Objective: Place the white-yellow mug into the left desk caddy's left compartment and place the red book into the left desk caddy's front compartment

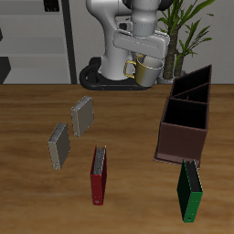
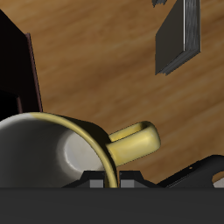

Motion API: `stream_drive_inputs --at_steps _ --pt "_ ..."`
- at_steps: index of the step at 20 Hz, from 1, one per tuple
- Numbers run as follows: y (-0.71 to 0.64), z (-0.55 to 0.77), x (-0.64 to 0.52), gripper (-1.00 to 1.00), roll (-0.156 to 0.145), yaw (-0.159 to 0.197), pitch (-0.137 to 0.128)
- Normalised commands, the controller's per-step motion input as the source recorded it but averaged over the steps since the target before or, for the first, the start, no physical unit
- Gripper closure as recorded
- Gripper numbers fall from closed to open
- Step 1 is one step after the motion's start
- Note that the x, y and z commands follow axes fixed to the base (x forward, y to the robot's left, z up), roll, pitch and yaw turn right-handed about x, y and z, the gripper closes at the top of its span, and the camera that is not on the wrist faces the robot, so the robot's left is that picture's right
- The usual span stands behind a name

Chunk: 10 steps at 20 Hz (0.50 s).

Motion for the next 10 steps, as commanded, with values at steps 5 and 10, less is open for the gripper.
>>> stream_drive_inputs --at_steps 5,10 --pt "0.25 0.04 -0.40 1.00 0.028 0.004 -0.028" --pt "0.24 0.02 -0.22 1.00 0.024 0.037 -0.002"
